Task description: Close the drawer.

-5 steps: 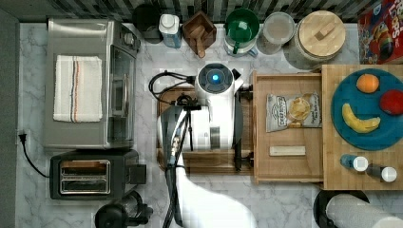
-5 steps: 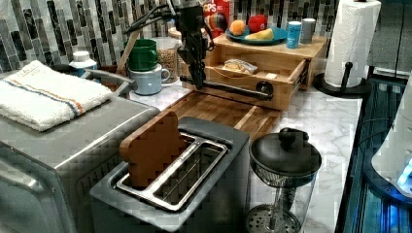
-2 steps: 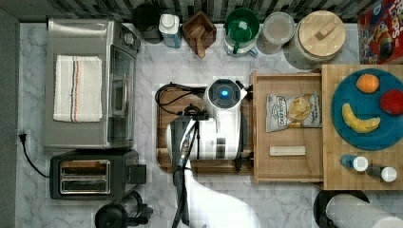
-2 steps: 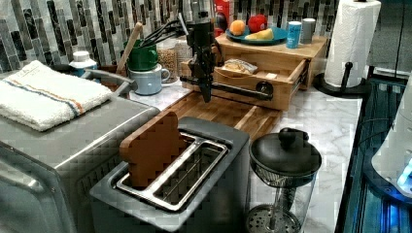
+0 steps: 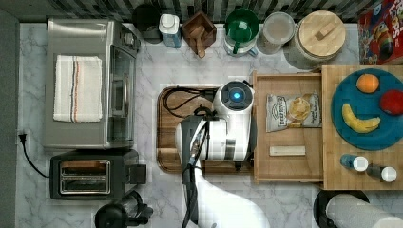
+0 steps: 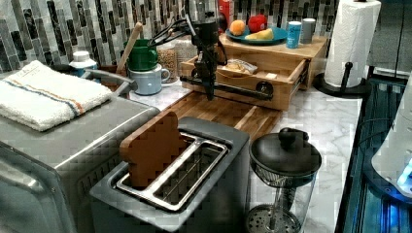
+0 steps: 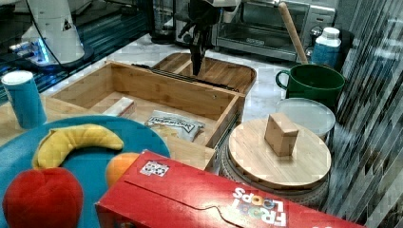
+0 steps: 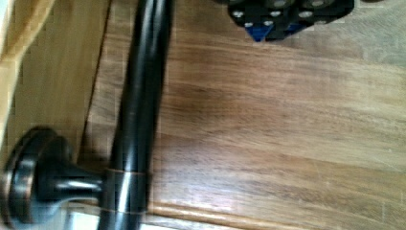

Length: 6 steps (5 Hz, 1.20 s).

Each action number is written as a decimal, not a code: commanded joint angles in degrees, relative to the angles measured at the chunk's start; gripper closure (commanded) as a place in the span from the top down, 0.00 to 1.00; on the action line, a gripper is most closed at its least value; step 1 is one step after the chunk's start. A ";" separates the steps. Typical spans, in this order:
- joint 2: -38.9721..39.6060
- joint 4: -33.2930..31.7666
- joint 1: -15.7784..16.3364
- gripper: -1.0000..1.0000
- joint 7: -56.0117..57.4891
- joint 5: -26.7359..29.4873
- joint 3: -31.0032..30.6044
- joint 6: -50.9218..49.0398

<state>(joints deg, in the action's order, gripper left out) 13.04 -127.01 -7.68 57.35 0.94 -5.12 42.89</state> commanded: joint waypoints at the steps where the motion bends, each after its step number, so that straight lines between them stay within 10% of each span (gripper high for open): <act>1: 1.05 2.12 -5.66 0.00 10.22 3.76 1.08 0.34; 6: 7.67 12.29 -18.70 0.00 31.52 1.37 6.87 -1.66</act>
<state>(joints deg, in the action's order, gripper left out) 18.10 -121.53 -19.74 83.65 4.09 -3.84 41.60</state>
